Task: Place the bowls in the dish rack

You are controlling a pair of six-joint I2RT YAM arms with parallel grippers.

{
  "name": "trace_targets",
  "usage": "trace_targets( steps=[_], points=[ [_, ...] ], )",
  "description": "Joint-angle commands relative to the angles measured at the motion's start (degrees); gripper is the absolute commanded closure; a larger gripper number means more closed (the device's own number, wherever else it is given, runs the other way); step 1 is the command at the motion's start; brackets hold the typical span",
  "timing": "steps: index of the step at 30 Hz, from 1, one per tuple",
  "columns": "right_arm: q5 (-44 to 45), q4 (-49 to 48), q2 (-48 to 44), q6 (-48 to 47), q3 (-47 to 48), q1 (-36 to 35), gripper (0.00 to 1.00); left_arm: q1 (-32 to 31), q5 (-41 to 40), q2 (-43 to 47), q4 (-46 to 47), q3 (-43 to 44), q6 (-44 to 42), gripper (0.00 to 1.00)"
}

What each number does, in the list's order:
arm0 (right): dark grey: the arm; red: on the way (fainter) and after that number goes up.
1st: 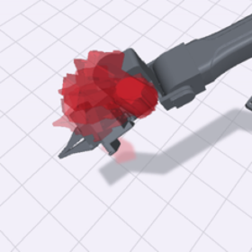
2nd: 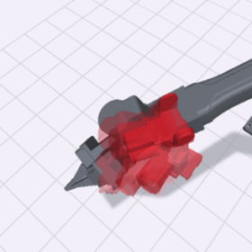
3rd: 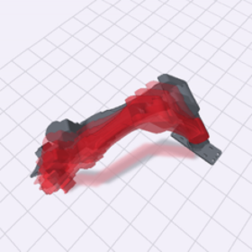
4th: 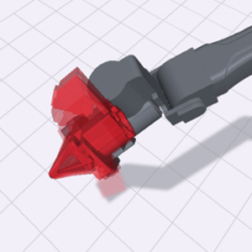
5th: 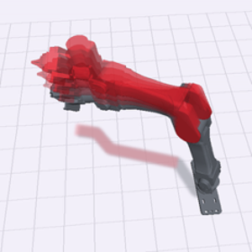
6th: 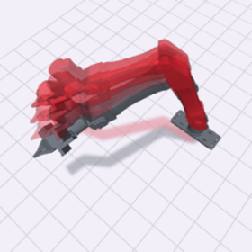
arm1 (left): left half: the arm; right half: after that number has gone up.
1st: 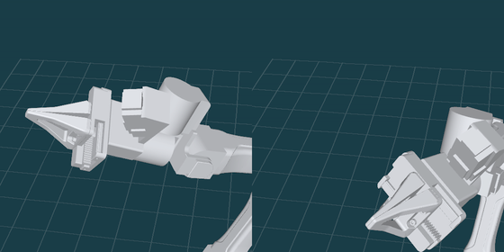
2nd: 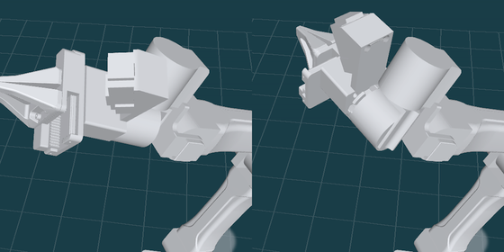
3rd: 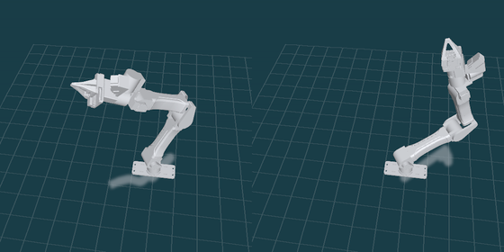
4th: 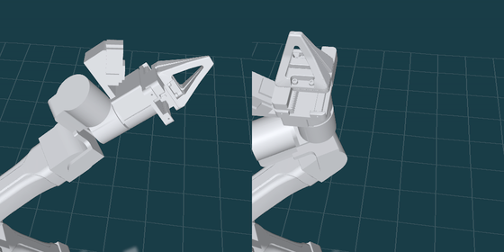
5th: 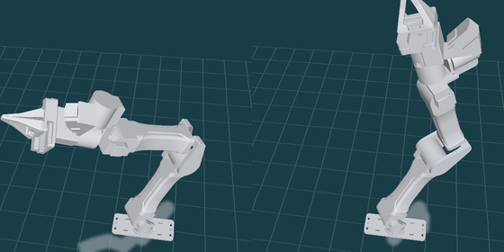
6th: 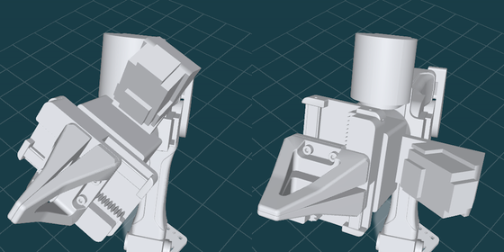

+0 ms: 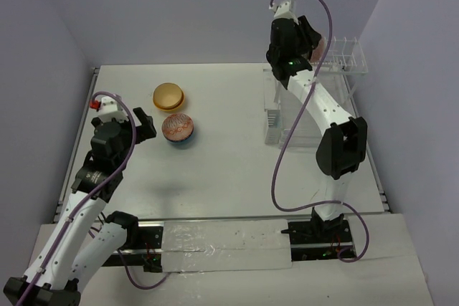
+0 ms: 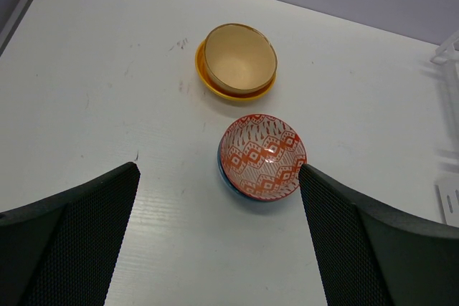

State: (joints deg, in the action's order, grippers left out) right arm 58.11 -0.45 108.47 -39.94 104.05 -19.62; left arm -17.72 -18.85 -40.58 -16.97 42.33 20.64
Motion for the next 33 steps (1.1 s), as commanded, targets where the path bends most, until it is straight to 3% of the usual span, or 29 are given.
trace_targets(
  steps=[1, 8, 12, 15, 20, 27, 33],
  points=[
    [-2.1, 3.2, -3.8, 5.0, 0.0, -1.5, 0.48, -0.3, 1.0, 0.9, 1.8, -0.5, -0.3, 0.01],
    [-2.6, 7.6, -6.5, 9.8, 0.4, -3.3, 0.47, -0.4, 1.1, 1.4, 1.9, -0.5, -0.3, 0.01],
    [-7.2, 16.5, -10.6, 21.6, 1.3, -3.7, 0.45, -0.4, 1.2, 1.6, 2.0, -0.5, 0.1, 0.01],
    [-14.3, 20.6, -18.1, 30.5, -0.2, -3.7, 0.38, -0.4, 1.4, 1.6, 2.1, -0.6, 0.3, 0.01],
    [-27.0, 21.4, -29.1, 40.9, -8.5, -3.8, 0.28, -0.5, 1.6, 1.1, 2.0, -0.5, 1.0, 0.01],
    [-35.9, 17.4, -47.7, 53.2, -25.1, -3.7, 0.12, -0.5, 4.6, -3.6, -0.1, 1.5, 3.4, 0.01],
    [-41.1, 18.1, -58.4, 56.6, -37.8, -3.7, 0.10, -0.5, 3.5, -10.9, -5.6, 5.0, 7.7, 0.01]
  ],
)
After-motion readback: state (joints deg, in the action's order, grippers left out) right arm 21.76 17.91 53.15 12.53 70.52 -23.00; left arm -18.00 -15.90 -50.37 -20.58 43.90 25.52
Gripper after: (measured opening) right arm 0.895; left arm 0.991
